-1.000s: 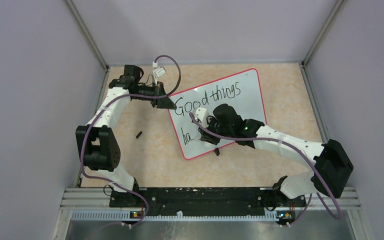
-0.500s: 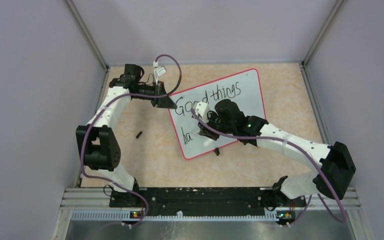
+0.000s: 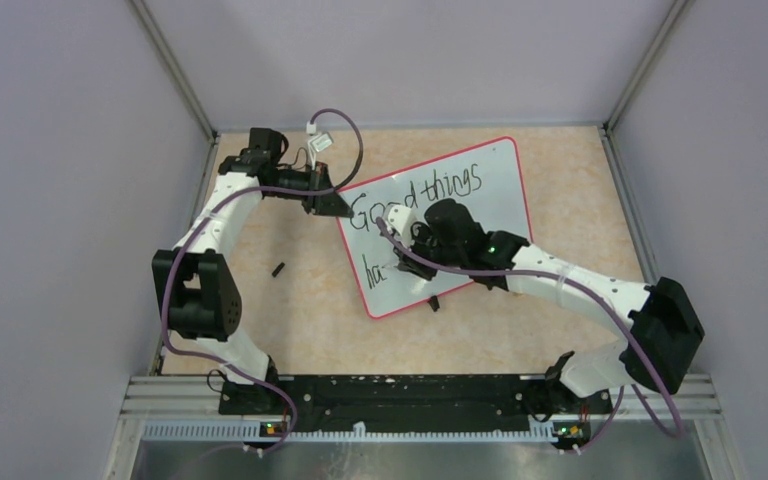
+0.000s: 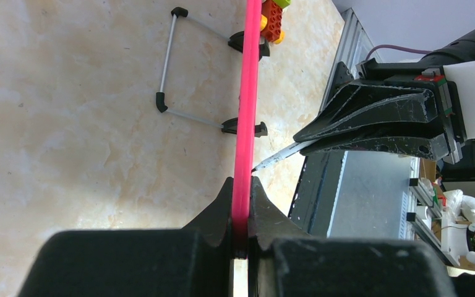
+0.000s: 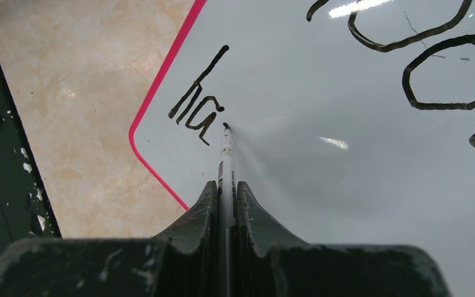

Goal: Write a sentence on the whiteboard

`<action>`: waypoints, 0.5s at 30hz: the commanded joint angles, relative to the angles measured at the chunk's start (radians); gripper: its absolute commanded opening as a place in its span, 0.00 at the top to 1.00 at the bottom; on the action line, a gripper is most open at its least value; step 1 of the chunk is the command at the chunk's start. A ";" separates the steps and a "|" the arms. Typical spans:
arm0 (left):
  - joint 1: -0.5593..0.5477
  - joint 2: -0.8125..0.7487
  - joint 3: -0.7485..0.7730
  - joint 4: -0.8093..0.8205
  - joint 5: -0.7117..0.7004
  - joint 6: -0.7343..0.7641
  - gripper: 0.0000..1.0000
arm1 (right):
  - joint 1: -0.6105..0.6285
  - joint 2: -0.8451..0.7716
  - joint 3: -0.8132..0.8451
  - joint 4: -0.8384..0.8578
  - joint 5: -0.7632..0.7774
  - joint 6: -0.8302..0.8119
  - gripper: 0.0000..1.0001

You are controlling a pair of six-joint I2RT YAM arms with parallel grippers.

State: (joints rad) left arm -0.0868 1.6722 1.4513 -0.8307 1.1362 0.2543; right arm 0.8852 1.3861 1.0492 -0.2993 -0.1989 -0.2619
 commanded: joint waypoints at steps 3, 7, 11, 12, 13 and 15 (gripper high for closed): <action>-0.004 0.009 0.031 0.059 -0.109 0.044 1.00 | -0.054 -0.021 0.042 0.032 0.053 -0.016 1.00; -0.005 0.010 0.033 0.059 -0.108 0.042 1.00 | -0.062 -0.022 0.058 0.033 0.049 -0.013 1.00; -0.005 0.007 0.031 0.059 -0.112 0.042 1.00 | -0.063 -0.020 0.058 0.037 0.041 -0.009 1.00; -0.005 0.006 0.031 0.059 -0.112 0.043 1.00 | -0.063 -0.019 0.055 0.036 0.035 -0.008 1.00; -0.005 0.006 0.031 0.059 -0.112 0.044 1.00 | -0.063 -0.020 0.050 0.035 0.032 -0.007 1.00; -0.005 0.006 0.032 0.058 -0.112 0.043 1.00 | -0.063 -0.018 0.038 0.029 0.019 -0.005 1.00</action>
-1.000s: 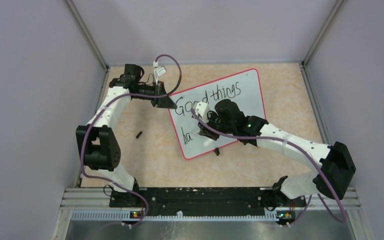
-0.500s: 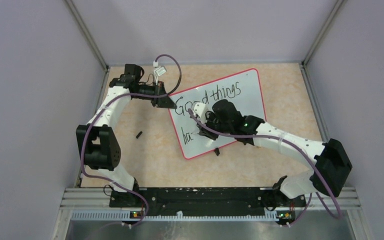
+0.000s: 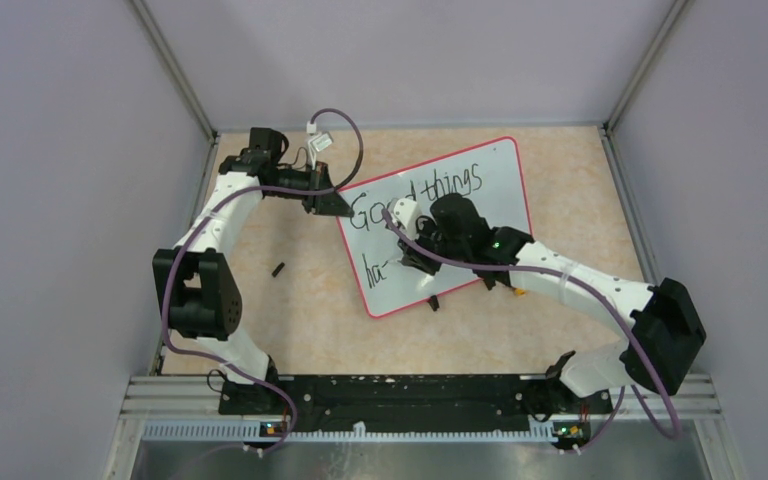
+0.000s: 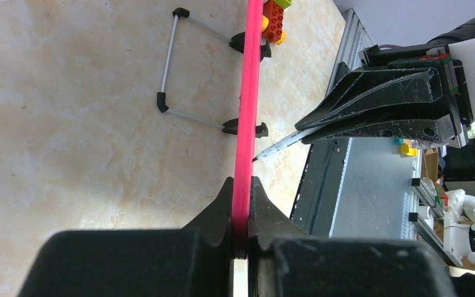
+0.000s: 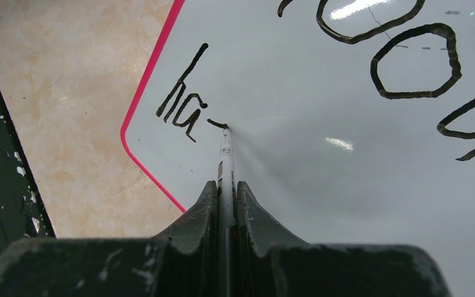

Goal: Write a sentence on the whiteboard

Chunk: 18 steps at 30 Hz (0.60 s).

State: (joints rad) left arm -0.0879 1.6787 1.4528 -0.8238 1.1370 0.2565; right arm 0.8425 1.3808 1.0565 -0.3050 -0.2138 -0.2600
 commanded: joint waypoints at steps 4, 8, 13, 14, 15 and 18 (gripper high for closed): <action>-0.004 0.004 0.033 0.050 -0.111 0.041 1.00 | -0.013 -0.013 -0.007 0.021 0.009 0.001 1.00; -0.004 0.003 0.034 0.051 -0.114 0.043 1.00 | 0.005 -0.020 -0.054 0.022 0.003 0.005 1.00; -0.004 0.002 0.034 0.050 -0.111 0.042 1.00 | 0.032 -0.018 -0.101 0.027 -0.001 0.016 1.00; -0.003 0.002 0.034 0.051 -0.111 0.043 1.00 | 0.039 -0.016 -0.110 0.029 -0.001 0.017 1.00; -0.004 0.002 0.034 0.051 -0.112 0.044 1.00 | 0.049 -0.016 -0.120 0.033 -0.002 0.020 1.00; -0.004 0.002 0.031 0.050 -0.113 0.044 1.00 | 0.073 -0.007 -0.127 0.043 -0.005 0.026 1.00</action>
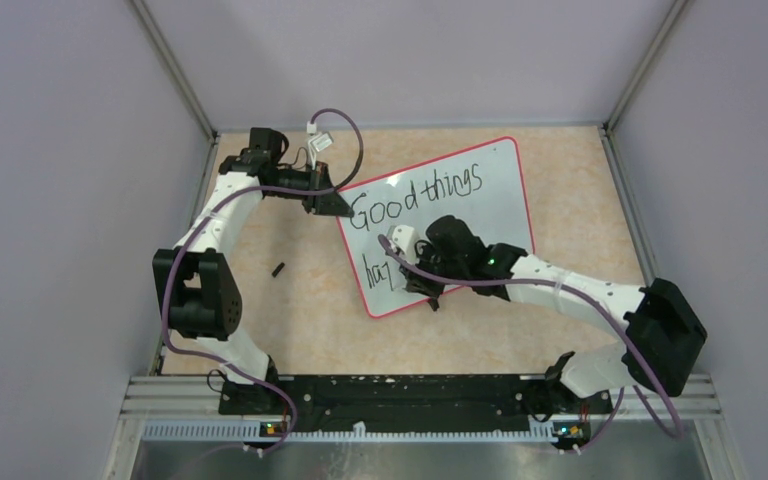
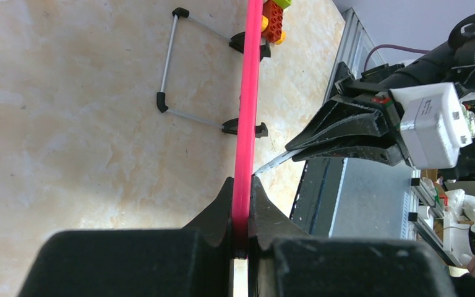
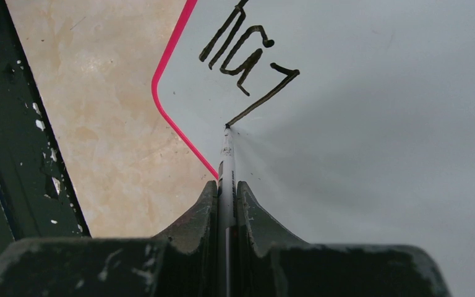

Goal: Write a sentence on the whiteboard

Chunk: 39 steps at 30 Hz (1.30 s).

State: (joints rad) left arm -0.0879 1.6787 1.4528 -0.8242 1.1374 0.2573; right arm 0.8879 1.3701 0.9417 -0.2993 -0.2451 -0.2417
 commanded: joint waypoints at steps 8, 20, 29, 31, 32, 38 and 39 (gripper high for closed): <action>-0.004 0.002 0.032 0.049 -0.114 0.043 1.00 | 0.041 0.000 0.079 0.034 -0.023 0.015 1.00; -0.005 0.003 0.036 0.048 -0.112 0.042 1.00 | -0.009 -0.042 0.140 0.011 0.060 0.007 1.00; -0.006 0.005 0.035 0.046 -0.113 0.043 1.00 | -0.011 -0.007 0.120 0.024 0.107 -0.013 1.00; -0.006 0.003 0.035 0.047 -0.115 0.045 1.00 | -0.015 -0.005 0.118 0.023 0.108 -0.014 1.00; -0.006 0.004 0.036 0.048 -0.115 0.045 1.00 | -0.019 -0.004 0.118 0.023 0.113 -0.017 1.00; -0.006 0.006 0.038 0.046 -0.116 0.045 1.00 | -0.044 -0.005 0.113 0.009 0.129 -0.022 1.00; -0.006 0.003 0.037 0.046 -0.117 0.045 1.00 | -0.048 -0.010 0.109 0.005 0.132 -0.023 1.00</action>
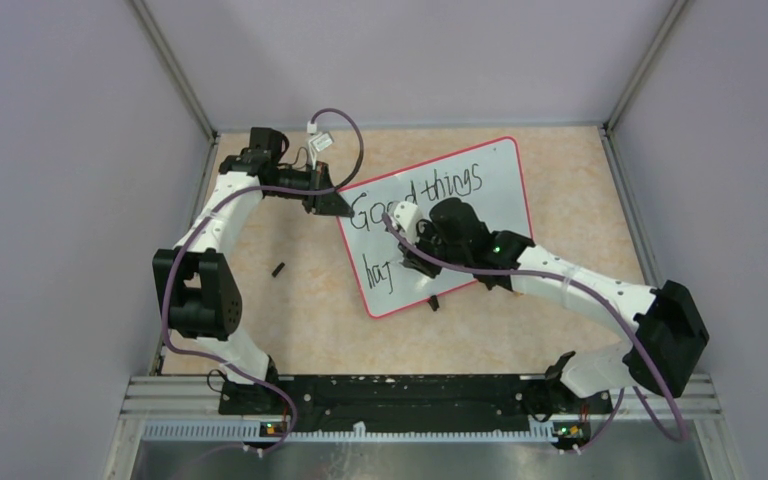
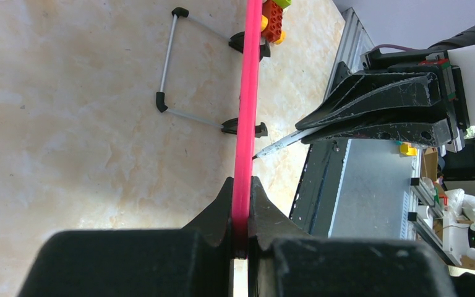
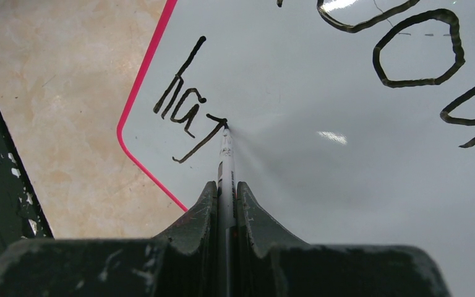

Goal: Write a sentence on the whiteboard

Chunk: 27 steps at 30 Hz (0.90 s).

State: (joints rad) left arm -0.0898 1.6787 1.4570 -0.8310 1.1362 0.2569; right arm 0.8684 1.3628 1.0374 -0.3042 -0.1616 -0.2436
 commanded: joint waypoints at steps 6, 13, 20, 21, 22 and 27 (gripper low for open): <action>-0.004 0.004 0.032 0.051 -0.115 0.047 1.00 | -0.033 -0.029 -0.010 -0.008 0.034 -0.016 1.00; -0.004 0.002 0.036 0.050 -0.116 0.046 1.00 | -0.032 -0.033 -0.037 -0.014 0.002 0.003 1.00; -0.004 0.003 0.038 0.052 -0.114 0.045 1.00 | -0.017 -0.035 -0.066 -0.002 -0.015 0.015 1.00; -0.004 0.004 0.039 0.052 -0.114 0.045 1.00 | -0.012 -0.034 -0.070 0.002 -0.018 0.017 1.00; -0.004 0.005 0.039 0.051 -0.113 0.045 1.00 | -0.008 -0.031 -0.069 0.007 -0.021 0.019 1.00; -0.004 0.005 0.039 0.052 -0.116 0.045 1.00 | 0.008 -0.004 -0.044 0.022 -0.025 0.023 1.00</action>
State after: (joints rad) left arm -0.0898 1.6787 1.4574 -0.8314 1.1362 0.2600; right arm 0.8631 1.3445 0.9752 -0.3180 -0.2031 -0.2306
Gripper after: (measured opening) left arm 0.060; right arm 0.084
